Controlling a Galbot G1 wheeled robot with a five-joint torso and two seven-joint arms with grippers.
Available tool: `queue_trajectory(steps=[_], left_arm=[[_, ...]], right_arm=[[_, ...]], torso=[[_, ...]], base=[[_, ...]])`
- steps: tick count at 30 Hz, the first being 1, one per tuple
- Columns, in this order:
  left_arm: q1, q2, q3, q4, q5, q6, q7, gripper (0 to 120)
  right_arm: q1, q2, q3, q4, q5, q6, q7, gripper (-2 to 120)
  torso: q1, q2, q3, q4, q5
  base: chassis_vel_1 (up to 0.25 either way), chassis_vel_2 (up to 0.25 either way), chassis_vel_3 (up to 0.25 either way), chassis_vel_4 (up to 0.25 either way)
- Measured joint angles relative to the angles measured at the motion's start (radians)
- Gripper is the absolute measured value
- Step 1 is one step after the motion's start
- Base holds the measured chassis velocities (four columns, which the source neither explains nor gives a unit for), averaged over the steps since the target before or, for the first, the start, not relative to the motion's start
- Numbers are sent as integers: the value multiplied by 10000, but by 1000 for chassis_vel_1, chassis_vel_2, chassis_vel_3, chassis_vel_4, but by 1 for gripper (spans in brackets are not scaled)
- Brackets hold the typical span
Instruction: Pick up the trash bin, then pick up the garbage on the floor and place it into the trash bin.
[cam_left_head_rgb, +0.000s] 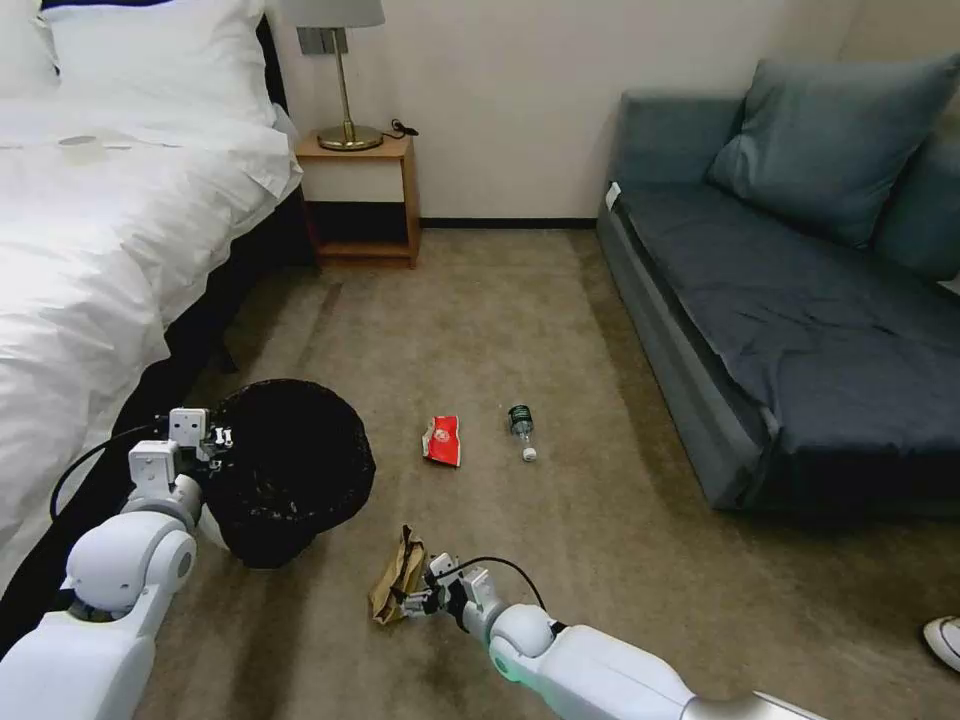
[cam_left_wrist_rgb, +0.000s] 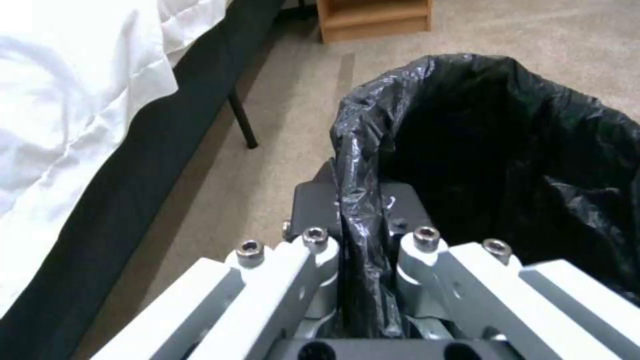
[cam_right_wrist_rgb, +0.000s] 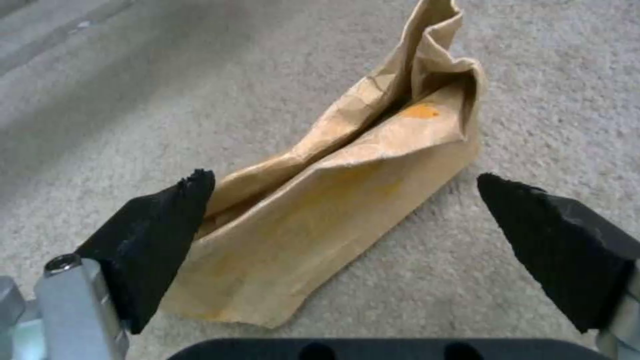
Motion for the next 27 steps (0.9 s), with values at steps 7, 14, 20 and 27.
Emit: queue_trajectory(steps=[7, 14, 20, 27], left_arm=[[1, 16, 12, -17, -2, -4, 0, 5], [38, -6, 45, -16, 29, -55, 21, 5], [-51, 62, 80, 19, 11, -64, 32, 5], [-65, 56, 77, 63, -2, -83, 38, 5]], right_arm=[[-27, 43, -26, 68, 0, 10, 8, 100], [-34, -51, -25, 220, 29, 2, 51, 100], [-16, 155, -102, 4, 26, 60, 21, 100], [46, 401, -244, -451, 26, 234, -137, 100]], torso=[[0, 0, 1, 0, 0], [0, 0, 1, 0, 0], [0, 0, 1, 0, 1], [0, 1, 0, 0, 0]], base=[[0, 0, 0, 0], [0, 0, 0, 0], [0, 0, 0, 0], [0, 0, 0, 0]])
